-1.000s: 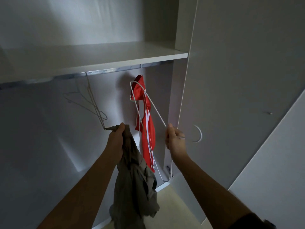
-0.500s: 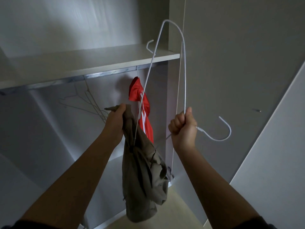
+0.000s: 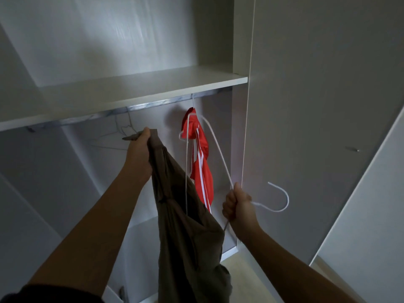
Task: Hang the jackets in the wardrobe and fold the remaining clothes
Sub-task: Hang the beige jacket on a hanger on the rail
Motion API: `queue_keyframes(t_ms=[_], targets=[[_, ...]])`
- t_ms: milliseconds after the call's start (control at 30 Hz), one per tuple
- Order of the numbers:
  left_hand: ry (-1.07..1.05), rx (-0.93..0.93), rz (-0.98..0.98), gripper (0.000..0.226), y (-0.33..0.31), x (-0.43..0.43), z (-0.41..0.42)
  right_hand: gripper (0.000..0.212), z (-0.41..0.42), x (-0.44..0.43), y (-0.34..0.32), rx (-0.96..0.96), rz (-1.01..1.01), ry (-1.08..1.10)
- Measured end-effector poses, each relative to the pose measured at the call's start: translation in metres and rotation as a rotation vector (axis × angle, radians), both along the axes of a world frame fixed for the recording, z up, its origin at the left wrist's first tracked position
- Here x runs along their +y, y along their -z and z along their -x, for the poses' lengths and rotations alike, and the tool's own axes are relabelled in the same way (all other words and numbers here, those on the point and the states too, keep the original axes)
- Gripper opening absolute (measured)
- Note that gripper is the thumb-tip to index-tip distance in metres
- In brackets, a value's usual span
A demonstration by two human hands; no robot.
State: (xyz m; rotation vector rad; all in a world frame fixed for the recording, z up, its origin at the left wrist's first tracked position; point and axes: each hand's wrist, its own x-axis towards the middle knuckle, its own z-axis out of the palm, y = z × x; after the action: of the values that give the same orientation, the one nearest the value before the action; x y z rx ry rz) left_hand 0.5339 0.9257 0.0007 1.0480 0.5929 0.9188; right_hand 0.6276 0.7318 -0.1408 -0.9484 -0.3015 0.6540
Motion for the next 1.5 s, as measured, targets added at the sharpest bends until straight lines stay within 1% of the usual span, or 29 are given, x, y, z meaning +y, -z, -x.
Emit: queue_keyframes(t_ms=[100, 167, 233, 267, 333, 367, 433, 500, 533, 567, 633, 667, 733, 833, 900, 967, 1000, 1033, 1067, 1100, 1167, 1233, 1267, 1300, 1333, 1367, 1433, 1467, 1500], targets=[[0.016, 0.018, -0.031, 0.028, 0.005, -0.007, -0.005, 0.054, 0.002, 0.021, -0.027, 0.07, -0.159, 0.089], [0.024, 0.008, -0.045, 0.027, 0.005, -0.009, -0.008, 0.055, 0.007, 0.037, -0.038, 0.079, -0.182, 0.132], [0.013, -0.034, -0.029, 0.027, 0.0, -0.006, -0.007, 0.051, 0.017, 0.051, -0.031, -0.022, -0.036, 0.116], [0.003, -0.059, -0.018, 0.028, -0.002, -0.001, -0.005, 0.048, 0.024, 0.055, -0.02, -0.126, 0.126, 0.103], [-0.037, -0.064, -0.004, 0.028, -0.004, 0.01, 0.002, 0.038, 0.035, 0.059, 0.006, -0.264, 0.373, 0.038], [-0.062, -0.037, 0.004, 0.026, -0.002, 0.016, 0.007, 0.034, 0.037, 0.058, 0.014, -0.241, 0.423, 0.001], [-0.109, 0.022, 0.04, 0.023, 0.008, 0.028, 0.019, 0.033, 0.034, 0.052, 0.015, -0.189, 0.414, -0.076], [-0.154, 0.057, 0.087, 0.021, 0.022, 0.041, 0.03, 0.033, 0.024, 0.047, 0.004, -0.245, 0.446, -0.143], [-0.171, 0.063, 0.104, 0.02, 0.028, 0.048, 0.035, 0.032, 0.019, 0.043, -0.003, -0.302, 0.496, -0.199], [-0.181, 0.067, 0.113, 0.02, 0.034, 0.054, 0.039, 0.033, 0.014, 0.04, -0.008, -0.411, 0.587, -0.253], [-0.201, 0.121, 0.085, 0.027, 0.044, 0.066, 0.046, 0.039, 0.005, 0.034, -0.016, -0.612, 0.73, -0.317], [-0.21, 0.157, 0.062, 0.032, 0.048, 0.071, 0.049, 0.042, -0.002, 0.032, -0.016, -0.633, 0.749, -0.336], [-0.189, 0.196, 0.037, 0.027, 0.055, 0.078, 0.054, 0.048, -0.012, 0.027, -0.019, -0.634, 0.735, -0.354], [-0.122, 0.351, -0.05, 0.012, 0.062, 0.08, 0.056, 0.043, -0.021, 0.019, -0.026, -0.716, 0.79, -0.39], [-0.096, 0.383, -0.067, 0.011, 0.066, 0.081, 0.056, 0.052, -0.029, 0.014, -0.031, -0.722, 0.725, -0.344], [-0.096, 0.338, -0.042, 0.01, 0.069, 0.083, 0.054, 0.055, -0.033, 0.005, -0.033, -0.694, 0.654, -0.332], [-0.101, 0.314, -0.031, 0.01, 0.07, 0.083, 0.053, 0.052, -0.033, 0.003, -0.035, -0.705, 0.65, -0.309], [-0.101, 0.293, -0.027, 0.012, 0.071, 0.083, 0.051, 0.046, -0.031, 0.001, -0.037, -0.704, 0.655, -0.298], [-0.091, 0.271, -0.033, 0.013, 0.072, 0.082, 0.049, 0.039, -0.034, -0.002, -0.033, -0.744, 0.666, -0.3], [-0.076, 0.256, -0.052, 0.013, 0.072, 0.08, 0.046, 0.036, -0.037, -0.004, -0.031, -0.722, 0.712, -0.291], [-0.046, 0.234, -0.106, 0.01, 0.069, 0.074, 0.043, 0.041, -0.039, -0.009, -0.031, -0.751, 0.791, -0.314], [-0.028, 0.186, -0.14, 0.01, 0.065, 0.069, 0.042, 0.05, -0.047, -0.012, -0.029, -0.761, 0.758, -0.313], [-0.017, 0.157, -0.154, 0.013, 0.063, 0.067, 0.043, 0.054, -0.051, -0.015, -0.03, -0.735, 0.719, -0.302], [-0.007, 0.131, -0.168, 0.017, 0.06, 0.065, 0.044, 0.056, -0.054, -0.018, -0.03, -0.67, 0.679, -0.3], [0.003, 0.112, -0.184, 0.02, 0.058, 0.063, 0.044, 0.056, -0.057, -0.019, -0.032, -0.653, 0.685, -0.305], [0.015, 0.104, -0.21, 0.021, 0.055, 0.06, 0.044, 0.055, -0.058, -0.018, -0.033, -0.666, 0.718, -0.32], [0.061, 0.115, -0.312, 0.02, 0.049, 0.05, 0.042, 0.045, -0.055, -0.012, -0.037, -0.796, 0.954, -0.41], [0.097, 0.132, -0.395, 0.021, 0.045, 0.044, 0.04, 0.04, -0.053, -0.006, -0.038, -0.879, 1.071, -0.463], [0.145, 0.158, -0.488, 0.022, 0.042, 0.036, 0.038, 0.039, -0.051, 0.002, -0.037, -0.935, 1.139, -0.503]])
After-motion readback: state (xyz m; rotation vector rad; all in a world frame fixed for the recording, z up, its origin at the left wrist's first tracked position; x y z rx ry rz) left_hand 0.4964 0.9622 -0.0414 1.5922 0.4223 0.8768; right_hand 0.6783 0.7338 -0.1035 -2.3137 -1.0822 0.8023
